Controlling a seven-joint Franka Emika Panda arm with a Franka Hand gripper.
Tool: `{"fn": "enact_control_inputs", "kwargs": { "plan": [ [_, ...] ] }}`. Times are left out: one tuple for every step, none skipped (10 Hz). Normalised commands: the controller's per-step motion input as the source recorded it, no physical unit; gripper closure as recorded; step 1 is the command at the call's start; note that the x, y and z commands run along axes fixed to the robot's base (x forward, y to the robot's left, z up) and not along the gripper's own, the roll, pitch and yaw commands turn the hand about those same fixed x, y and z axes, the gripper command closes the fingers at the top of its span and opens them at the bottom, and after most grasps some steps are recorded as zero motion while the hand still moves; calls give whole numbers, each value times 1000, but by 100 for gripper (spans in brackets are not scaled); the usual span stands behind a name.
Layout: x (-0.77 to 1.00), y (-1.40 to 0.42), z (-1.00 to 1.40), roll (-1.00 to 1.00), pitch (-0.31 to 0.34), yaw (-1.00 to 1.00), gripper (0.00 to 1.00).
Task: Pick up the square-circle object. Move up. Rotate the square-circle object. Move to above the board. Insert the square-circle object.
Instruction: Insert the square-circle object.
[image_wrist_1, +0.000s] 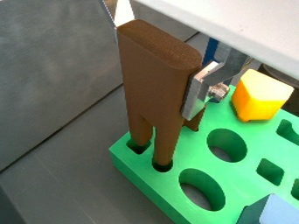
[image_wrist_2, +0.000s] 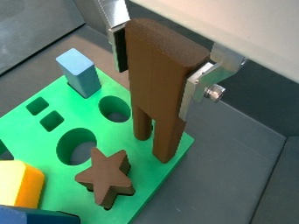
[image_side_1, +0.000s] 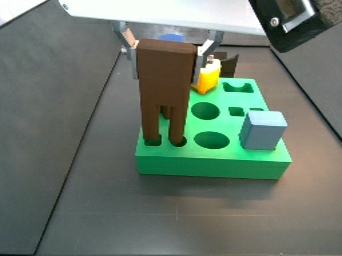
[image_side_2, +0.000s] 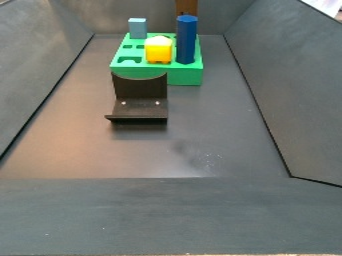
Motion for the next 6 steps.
{"fn": "enact_control_inputs", "kwargs": {
  "plan": [
    [109,0,-194,-306,-106,0,100],
    [137,0,-254,-303,-136,0,100],
    [43,0,-291,-286,-179,0,100],
    [0,0,-363,-166,-149,34,100],
    [0,0,-583,-14,-134,140,100],
    [0,0,-749,40,-77,206,100]
  ]
}}
